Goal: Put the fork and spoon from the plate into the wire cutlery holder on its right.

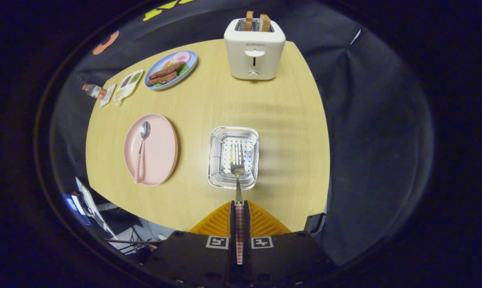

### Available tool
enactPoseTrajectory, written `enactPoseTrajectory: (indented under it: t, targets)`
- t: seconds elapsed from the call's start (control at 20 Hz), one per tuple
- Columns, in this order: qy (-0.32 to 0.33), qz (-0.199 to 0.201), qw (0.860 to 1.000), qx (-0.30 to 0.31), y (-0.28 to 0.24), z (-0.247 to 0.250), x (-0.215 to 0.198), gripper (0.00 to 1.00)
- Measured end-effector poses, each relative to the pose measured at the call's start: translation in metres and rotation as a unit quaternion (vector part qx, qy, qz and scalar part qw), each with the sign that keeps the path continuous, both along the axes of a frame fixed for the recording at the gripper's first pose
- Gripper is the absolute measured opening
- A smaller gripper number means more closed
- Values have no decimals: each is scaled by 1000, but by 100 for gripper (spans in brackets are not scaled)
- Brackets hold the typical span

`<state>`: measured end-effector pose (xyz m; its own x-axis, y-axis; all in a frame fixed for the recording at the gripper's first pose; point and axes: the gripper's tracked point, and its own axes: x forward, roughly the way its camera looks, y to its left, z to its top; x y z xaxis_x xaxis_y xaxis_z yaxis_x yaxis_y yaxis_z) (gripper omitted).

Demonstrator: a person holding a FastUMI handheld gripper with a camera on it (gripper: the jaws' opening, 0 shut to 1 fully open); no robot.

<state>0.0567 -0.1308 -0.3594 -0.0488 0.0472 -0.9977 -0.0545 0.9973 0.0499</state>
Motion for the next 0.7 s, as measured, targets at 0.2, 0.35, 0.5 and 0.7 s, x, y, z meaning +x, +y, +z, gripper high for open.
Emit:
enactPoseTrajectory:
  t: [0.2,0.35,0.5,0.7]
  targets:
    - [61,4,998,4,2,-16,8,5]
    - [80,6,997,-3,2,-25,20,6]
    - [101,7,995,-3,6,-33,23,6]
    - [83,15,996,-13,6,-33,36,8]
